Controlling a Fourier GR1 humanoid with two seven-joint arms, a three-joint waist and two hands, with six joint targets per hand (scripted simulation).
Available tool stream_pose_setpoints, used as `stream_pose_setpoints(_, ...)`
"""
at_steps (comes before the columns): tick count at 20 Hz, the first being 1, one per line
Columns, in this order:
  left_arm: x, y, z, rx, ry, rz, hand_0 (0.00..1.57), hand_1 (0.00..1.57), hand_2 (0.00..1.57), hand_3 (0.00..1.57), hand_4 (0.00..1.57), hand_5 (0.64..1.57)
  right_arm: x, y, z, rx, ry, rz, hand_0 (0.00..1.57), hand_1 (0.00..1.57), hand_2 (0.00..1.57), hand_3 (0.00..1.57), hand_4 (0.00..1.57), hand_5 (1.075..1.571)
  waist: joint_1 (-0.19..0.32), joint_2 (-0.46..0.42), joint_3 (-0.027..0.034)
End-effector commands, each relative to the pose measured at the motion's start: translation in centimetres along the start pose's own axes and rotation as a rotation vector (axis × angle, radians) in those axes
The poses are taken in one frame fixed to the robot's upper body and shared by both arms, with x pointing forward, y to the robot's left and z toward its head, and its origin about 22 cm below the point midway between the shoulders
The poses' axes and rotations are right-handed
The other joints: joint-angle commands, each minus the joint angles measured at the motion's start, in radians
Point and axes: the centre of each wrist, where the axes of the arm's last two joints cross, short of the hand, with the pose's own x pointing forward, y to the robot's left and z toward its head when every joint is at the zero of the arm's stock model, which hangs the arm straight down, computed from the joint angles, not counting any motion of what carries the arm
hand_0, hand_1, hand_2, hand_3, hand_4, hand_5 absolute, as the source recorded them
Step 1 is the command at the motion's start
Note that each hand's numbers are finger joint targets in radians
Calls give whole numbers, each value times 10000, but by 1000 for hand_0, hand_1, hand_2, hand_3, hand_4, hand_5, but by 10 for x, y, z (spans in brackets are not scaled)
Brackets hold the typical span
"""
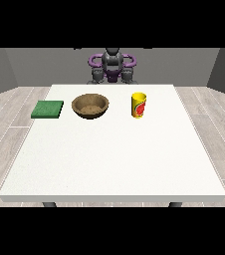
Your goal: Pick the cup and pour the ball into the bowl, then pick the bowl and place it on the pad
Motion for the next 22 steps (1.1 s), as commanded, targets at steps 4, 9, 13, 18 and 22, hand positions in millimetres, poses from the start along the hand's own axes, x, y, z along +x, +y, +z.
stream_pose_setpoints(4, 14, 0, 15, -50, 1351, 1449, 0, 0, 0, 0, 0, 1544, 11, 82, 26, -154, 1531, -951, 0, 0, 0, 0, 576, 1568, 172, -600, 61)
stream_pose_setpoints(9, 34, -21, -11, -586, -904, 545, 0, 0, 0, 0, 0, 1518, 73, 113, -10, 791, -610, 283, 0, 0, 0, 0, 296, 1569, -422, 1754, 56)
stream_pose_setpoints(13, 66, -2, -35, -714, -2667, 205, 0, 0, 0, 0, 0, 1509, 78, 87, -27, 622, -2177, 491, 0, 0, 0, 0, 0, 1570, -589, 4016, 67)
stream_pose_setpoints(18, 90, 1, -61, -359, -4288, -812, 0, 0, 0, 0, 0, 1483, 99, 68, -37, 1100, -3611, 360, 0, 0, 0, 0, 0, 1568, -1264, 5729, 74)
stream_pose_setpoints(22, 77, 35, -81, 508, -4231, -1567, 0, 0, 0, 0, 0, 1447, 101, 76, -20, 1907, -3534, 163, 0, 0, 0, 0, 0, 1567, -2008, 5758, 67)
